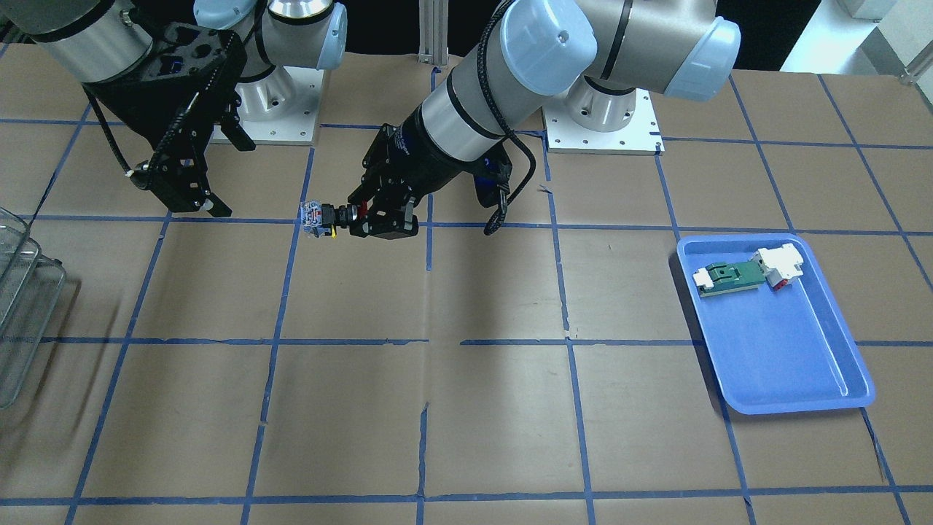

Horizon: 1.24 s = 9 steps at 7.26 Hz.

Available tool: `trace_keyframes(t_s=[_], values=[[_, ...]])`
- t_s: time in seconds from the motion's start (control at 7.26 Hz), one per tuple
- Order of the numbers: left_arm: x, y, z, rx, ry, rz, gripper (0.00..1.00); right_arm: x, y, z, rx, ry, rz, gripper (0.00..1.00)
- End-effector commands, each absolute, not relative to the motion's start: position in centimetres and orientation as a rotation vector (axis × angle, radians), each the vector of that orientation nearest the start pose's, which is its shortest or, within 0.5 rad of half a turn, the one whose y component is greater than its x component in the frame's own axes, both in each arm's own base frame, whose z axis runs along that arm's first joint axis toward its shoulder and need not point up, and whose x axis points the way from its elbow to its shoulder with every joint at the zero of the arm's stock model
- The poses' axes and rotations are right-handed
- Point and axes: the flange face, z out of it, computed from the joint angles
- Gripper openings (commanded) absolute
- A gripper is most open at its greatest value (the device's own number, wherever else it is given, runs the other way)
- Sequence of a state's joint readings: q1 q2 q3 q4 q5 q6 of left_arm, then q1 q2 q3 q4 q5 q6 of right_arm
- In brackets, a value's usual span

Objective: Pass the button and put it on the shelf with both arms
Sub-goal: 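Carry the button toward the table center while the right gripper descends to meet it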

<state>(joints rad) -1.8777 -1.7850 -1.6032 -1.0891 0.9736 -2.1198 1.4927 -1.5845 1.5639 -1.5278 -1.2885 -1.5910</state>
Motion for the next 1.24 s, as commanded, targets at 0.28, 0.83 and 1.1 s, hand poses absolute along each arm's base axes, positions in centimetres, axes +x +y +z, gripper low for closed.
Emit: trace_keyframes(t_s=[0.28, 0.83, 1.1], values=[[-36.4, -49.6, 43.4, -2.647, 2.247, 0.852, 0.00, 16.8, -51.0, 48.9, -2.144, 1.971, -0.393, 1.00], [-37.2, -48.8, 43.8, -2.641, 2.250, 0.857, 0.00, 16.9, -51.8, 47.3, -2.109, 1.978, -0.348, 1.00], [-37.2, -48.8, 43.9, -2.642, 2.252, 0.856, 0.00, 16.7, -51.3, 46.9, -2.099, 1.965, -0.291, 1.00]])
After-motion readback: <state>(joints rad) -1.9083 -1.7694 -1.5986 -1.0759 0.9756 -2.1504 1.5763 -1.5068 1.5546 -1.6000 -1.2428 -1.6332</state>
